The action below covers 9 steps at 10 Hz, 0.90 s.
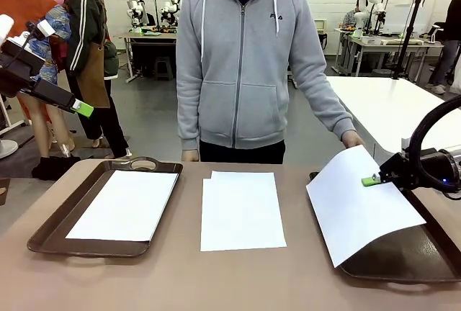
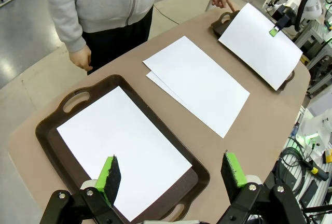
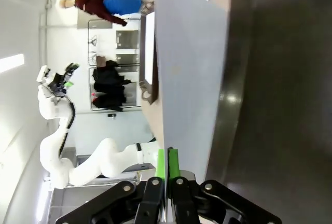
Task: Sort the A4 documents.
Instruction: Place the A4 Paper in the designated Handle tray.
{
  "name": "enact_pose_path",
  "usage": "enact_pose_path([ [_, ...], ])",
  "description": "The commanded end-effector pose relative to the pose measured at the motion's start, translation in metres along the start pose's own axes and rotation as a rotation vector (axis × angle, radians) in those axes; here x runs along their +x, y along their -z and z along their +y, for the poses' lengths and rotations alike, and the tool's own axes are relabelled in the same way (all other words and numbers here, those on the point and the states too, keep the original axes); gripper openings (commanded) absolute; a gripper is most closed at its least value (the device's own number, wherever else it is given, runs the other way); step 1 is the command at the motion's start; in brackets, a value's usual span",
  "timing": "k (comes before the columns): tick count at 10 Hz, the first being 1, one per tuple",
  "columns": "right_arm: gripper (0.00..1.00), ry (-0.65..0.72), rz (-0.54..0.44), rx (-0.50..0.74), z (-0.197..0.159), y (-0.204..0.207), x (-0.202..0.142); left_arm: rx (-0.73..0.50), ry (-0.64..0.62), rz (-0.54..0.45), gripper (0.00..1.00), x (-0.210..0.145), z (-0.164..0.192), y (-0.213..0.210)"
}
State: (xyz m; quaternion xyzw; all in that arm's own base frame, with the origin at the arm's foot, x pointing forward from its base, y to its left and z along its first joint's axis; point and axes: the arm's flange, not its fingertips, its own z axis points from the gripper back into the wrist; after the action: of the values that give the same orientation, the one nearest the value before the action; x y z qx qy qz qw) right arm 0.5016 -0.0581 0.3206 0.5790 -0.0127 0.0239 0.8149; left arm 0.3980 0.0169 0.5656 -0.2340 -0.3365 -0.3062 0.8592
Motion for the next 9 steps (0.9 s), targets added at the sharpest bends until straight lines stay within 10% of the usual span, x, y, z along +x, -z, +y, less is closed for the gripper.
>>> enact_pose_path([
  [1,0.01,-0.006,-0.015,-0.094,-0.010,-0.012,0.000,0.003,0.003,0.003,1.00,0.000,-0.001,0.001],
  [9,0.01,0.054,0.046,-0.336,-0.027,-0.032,0.009,0.003,0.003,0.003,1.00,0.000,-0.001,0.001],
])
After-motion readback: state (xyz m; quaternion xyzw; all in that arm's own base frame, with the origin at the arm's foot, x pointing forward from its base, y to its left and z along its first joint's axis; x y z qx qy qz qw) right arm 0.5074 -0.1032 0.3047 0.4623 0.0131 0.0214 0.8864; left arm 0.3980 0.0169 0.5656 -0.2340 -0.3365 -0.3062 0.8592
